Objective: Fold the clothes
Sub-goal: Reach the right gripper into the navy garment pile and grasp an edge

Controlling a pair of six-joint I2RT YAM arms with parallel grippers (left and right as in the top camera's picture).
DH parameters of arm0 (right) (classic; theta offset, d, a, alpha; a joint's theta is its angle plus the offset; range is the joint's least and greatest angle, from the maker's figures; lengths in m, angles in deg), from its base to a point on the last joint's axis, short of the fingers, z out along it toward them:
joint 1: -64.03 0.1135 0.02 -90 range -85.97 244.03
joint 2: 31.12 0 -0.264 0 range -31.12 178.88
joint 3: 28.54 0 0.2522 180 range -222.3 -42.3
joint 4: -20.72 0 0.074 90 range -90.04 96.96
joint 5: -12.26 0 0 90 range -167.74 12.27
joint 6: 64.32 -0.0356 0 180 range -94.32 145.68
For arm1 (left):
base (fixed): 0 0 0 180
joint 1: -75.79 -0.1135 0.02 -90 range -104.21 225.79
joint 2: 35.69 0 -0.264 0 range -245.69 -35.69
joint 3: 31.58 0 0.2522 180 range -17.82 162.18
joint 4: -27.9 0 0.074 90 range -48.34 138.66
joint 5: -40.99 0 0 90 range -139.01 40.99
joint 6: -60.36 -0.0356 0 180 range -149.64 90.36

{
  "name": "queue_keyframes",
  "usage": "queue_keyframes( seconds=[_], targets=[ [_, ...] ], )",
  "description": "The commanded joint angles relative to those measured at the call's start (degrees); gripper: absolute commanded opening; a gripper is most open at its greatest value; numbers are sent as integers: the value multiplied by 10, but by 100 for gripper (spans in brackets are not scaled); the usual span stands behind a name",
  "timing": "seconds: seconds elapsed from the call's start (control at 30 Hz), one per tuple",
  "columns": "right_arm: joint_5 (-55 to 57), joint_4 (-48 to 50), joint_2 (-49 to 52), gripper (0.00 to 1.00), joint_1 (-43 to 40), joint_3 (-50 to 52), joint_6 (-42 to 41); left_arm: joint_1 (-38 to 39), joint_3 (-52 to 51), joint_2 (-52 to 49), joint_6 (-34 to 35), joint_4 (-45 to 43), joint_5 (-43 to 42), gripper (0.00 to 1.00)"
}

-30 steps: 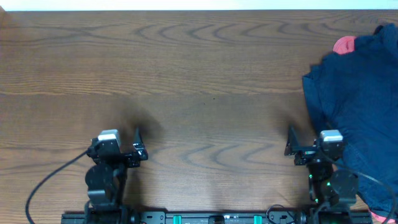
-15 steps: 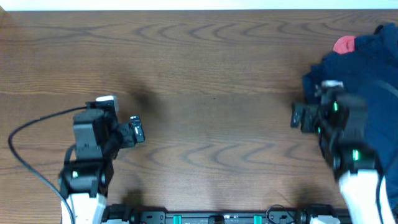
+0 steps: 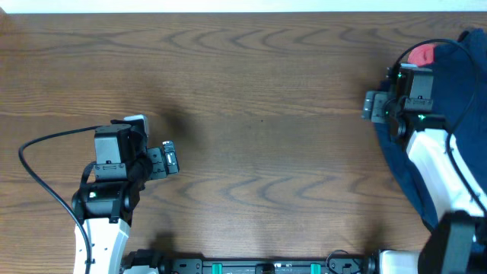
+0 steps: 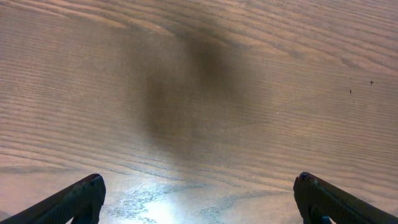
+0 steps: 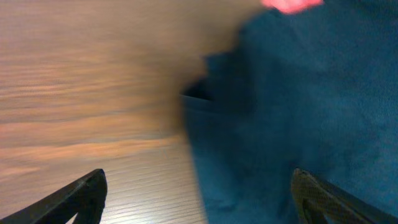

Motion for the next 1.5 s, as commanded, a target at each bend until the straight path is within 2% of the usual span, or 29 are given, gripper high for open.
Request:
queue_keyframes(
  seconds=[0.0, 0.4, 0.8, 1.3, 1.33, 1.37, 1.47],
  targets=[
    [66, 20, 43, 86, -25, -11, -11, -2, 12, 1, 5, 0, -2, 98],
    [67, 83, 150, 65, -37, -11, -11, -2, 12, 1, 5, 0, -2, 98],
    [78, 97, 178, 59, -43, -10, -11, -2, 12, 0, 5, 0, -2, 98],
    [78, 100, 181, 17, -57, -10, -37, -2, 12, 0, 5, 0, -2, 98],
    [78, 100, 181, 12, -57, -10, -37, -2, 12, 1, 5, 0, -2, 98],
    [78, 100, 181, 2, -57, -10, -37, -2, 12, 0, 5, 0, -2, 98],
    [71, 99, 181, 1, -57, -10, -37, -2, 12, 1, 5, 0, -2, 98]
  ],
)
